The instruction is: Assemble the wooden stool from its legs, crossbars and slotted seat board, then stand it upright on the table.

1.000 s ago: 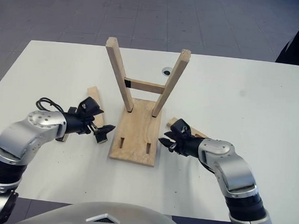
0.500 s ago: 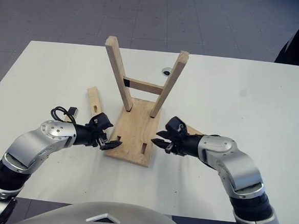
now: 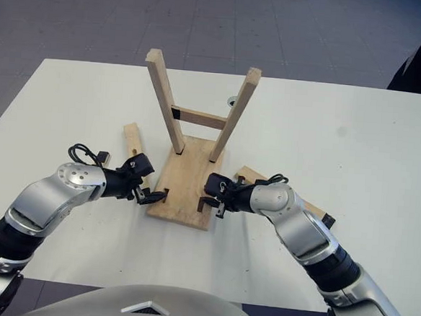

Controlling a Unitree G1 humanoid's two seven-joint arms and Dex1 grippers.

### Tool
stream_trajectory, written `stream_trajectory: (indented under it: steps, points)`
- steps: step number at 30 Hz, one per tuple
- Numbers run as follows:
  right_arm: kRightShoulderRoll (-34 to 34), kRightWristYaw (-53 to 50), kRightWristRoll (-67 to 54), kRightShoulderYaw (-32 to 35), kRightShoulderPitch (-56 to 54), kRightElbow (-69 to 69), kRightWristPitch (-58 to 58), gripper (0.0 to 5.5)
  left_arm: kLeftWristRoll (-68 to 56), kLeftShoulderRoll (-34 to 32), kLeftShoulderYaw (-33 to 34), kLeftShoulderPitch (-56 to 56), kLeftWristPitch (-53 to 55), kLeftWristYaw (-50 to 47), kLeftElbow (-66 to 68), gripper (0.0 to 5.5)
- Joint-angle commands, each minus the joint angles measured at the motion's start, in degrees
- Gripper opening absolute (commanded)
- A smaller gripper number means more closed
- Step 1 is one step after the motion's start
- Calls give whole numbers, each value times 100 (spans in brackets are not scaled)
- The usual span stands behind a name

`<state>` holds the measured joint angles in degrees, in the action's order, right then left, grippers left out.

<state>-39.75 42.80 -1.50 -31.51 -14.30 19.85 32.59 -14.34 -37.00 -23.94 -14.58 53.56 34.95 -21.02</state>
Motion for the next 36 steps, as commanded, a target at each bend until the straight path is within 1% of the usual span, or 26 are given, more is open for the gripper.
stream_trajectory:
  steps: [1, 4, 6, 9, 11, 12, 14, 17, 21, 22, 23, 25, 26, 28, 30, 32, 34, 36]
  points:
    - [92, -131, 545, -133, -153, -954, -309, 159, 417, 333, -500, -387, -208, 16, 831, 418]
    - [419, -313, 780, -38, -570, -1940, -740, 159, 702, 838, -566, -948, -759, 17, 2164, 418]
    - [633, -396, 853, 63, -856, -2514, -994, 159, 816, 1025, -509, -1201, -1032, 62, 2749, 418]
    - [848, -494, 968, 227, -1300, -3383, -1485, 159, 881, 1211, -359, -1485, -1275, 152, 3271, 418]
    - [884, -513, 980, 367, -1367, -3601, -1670, 159, 900, 1207, -264, -1497, -1326, 204, 3260, 418]
    - [897, -543, 917, 508, -1346, -3573, -1746, 159, 895, 1175, -146, -1466, -1431, 180, 3122, 418]
    - [910, -587, 715, 864, -1211, -3235, -1643, 159, 710, 1194, 331, -1404, -1639, 68, 2710, 418]
    - [1019, -650, 357, 1415, -914, -2383, -1125, 159, 593, 1163, 985, -1359, -1917, -113, 2219, 418]
    - [1418, -974, -358, 2301, -684, -1220, -48, 159, 430, 1038, 1645, -1090, -1597, -315, 1370, 418]
    - [1598, -1197, -554, 2609, -631, -975, 238, 159, 436, 1066, 1892, -890, -1616, -506, 1093, 418]
    - [1776, -1479, -667, 2905, -469, -723, 417, 159, 419, 1178, 2281, -544, -1518, -843, 730, 418]
    - [2026, -1946, -761, 3315, -101, -350, 620, 159, 298, 1449, 2965, 125, -1415, -1347, 107, 418]
    - [2062, -2095, -721, 3387, 97, -237, 607, 159, 237, 1593, 3275, 476, -1420, -1553, -187, 418]
    - [2194, -2358, -754, 3559, 558, 3, 707, 159, 312, 1779, 3738, 1483, -1512, -1862, -829, 446]
    - [2284, -2553, -751, 3674, 1040, 189, 796, 159, 332, 1967, 3945, 2815, -1917, -1807, -1345, 478]
    - [2273, -2604, -717, 3647, 1397, 337, 764, 159, 173, 2179, 4035, 3897, -2340, -1561, -1537, 505]
    - [2247, -2632, -720, 3637, 1556, 442, 760, 159, 149, 2284, 4100, 4551, -2718, -1428, -1415, 514]
    - [2210, -2627, -739, 3640, 1588, 492, 752, 159, 132, 2349, 4128, 4765, -3060, -1373, -1070, 514]
